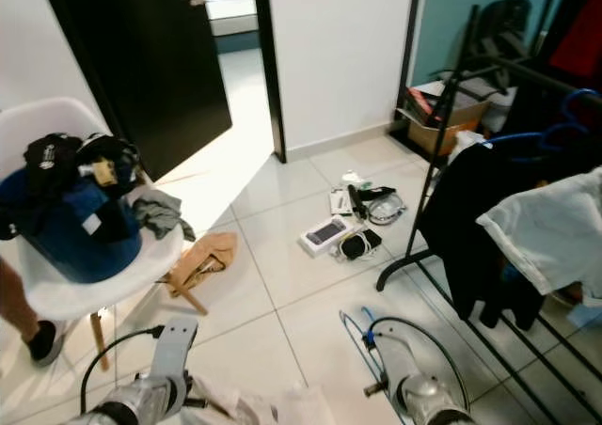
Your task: Hang hanger
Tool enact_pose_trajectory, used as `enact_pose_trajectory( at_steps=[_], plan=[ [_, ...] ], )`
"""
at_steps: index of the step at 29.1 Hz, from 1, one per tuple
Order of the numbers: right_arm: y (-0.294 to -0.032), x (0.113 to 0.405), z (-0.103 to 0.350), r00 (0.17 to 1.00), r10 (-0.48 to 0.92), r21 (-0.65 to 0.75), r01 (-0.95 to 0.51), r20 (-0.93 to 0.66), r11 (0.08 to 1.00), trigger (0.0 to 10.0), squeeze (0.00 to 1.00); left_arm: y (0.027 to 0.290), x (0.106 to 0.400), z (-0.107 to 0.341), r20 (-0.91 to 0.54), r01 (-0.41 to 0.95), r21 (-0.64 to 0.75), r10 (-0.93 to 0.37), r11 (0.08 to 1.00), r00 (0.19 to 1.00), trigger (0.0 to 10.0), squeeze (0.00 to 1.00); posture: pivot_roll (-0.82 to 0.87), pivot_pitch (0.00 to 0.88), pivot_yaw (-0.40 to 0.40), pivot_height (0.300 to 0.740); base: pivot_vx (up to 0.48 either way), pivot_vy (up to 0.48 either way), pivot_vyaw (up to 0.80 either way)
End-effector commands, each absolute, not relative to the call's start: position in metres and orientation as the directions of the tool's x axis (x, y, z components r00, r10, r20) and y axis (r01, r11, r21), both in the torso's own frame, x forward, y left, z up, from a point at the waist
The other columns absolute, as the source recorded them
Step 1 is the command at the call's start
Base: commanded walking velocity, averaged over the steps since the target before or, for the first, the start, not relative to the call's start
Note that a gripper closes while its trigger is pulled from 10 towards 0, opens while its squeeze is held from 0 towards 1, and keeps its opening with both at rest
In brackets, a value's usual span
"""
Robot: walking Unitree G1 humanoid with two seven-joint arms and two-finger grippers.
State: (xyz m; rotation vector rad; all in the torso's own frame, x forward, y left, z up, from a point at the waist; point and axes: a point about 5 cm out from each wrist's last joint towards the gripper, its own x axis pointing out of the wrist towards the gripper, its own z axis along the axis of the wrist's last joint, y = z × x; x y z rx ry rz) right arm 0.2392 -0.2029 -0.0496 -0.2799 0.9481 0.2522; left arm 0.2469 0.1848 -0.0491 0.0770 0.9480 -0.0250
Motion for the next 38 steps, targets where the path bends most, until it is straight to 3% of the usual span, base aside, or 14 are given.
enact_pose_trajectory(
  at_steps=[1, 14, 25, 27, 32, 34, 38],
  plan=[
    [-0.199, 0.242, -0.049, 0.564, 0.100, -0.120, -0.341, -0.820, 0.932, 10.0, 0.00, 0.191, 0.245, -0.050, -0.816, 0.053, 0.072, 0.028, 0.996, 0.578, 10.0, 0.00, 0.03, 0.000, -0.005, 0.740, 0.000, 0.000, 0.79],
    [-0.198, 0.242, -0.049, 0.562, 0.104, -0.121, -0.348, -0.820, 0.930, 10.0, 0.00, 0.192, 0.245, -0.050, -0.815, 0.051, 0.073, 0.031, 0.996, 0.579, 10.0, 0.00, 0.02, 0.000, -0.003, 0.740, 0.000, 0.000, 0.79],
    [-0.194, 0.241, -0.050, 0.579, 0.122, -0.097, -0.332, -0.806, 0.938, 10.0, 0.00, 0.200, 0.256, -0.036, -0.636, -0.018, 0.173, 0.126, 0.985, 0.761, 10.0, 0.00, 0.05, 0.000, -0.028, 0.740, 0.000, 0.000, 0.75],
    [-0.194, 0.241, -0.050, 0.579, 0.122, -0.097, -0.332, -0.806, 0.938, 10.0, 0.00, 0.200, 0.256, -0.036, -0.636, -0.018, 0.173, 0.126, 0.985, 0.761, 10.0, 0.00, 0.05, 0.000, -0.028, 0.740, 0.000, 0.000, 0.40],
    [-0.191, 0.240, -0.050, 0.590, 0.127, -0.089, -0.323, -0.798, 0.942, 10.0, 0.00, 0.205, 0.258, -0.032, -0.578, -0.006, 0.268, 0.166, 0.963, 0.799, 10.0, 0.00, 0.06, 0.000, -0.038, 0.740, 0.000, 0.000, 0.00],
    [-0.187, 0.239, -0.052, 0.591, 0.136, -0.079, -0.324, -0.795, 0.943, 10.0, 0.00, 0.212, 0.260, -0.028, -0.534, 0.039, 0.437, 0.224, 0.899, 0.815, 10.0, 0.00, 0.10, 0.000, -0.068, 0.740, 0.000, 0.000, 0.00],
    [-0.184, 0.237, -0.053, 0.583, 0.144, -0.075, -0.335, -0.799, 0.939, 10.0, 0.00, 0.216, 0.259, -0.028, -0.521, 0.063, 0.519, 0.258, 0.852, 0.813, 10.0, 0.00, 0.11, 0.000, -0.091, 0.740, 0.000, 0.000, 0.00]
  ],
)
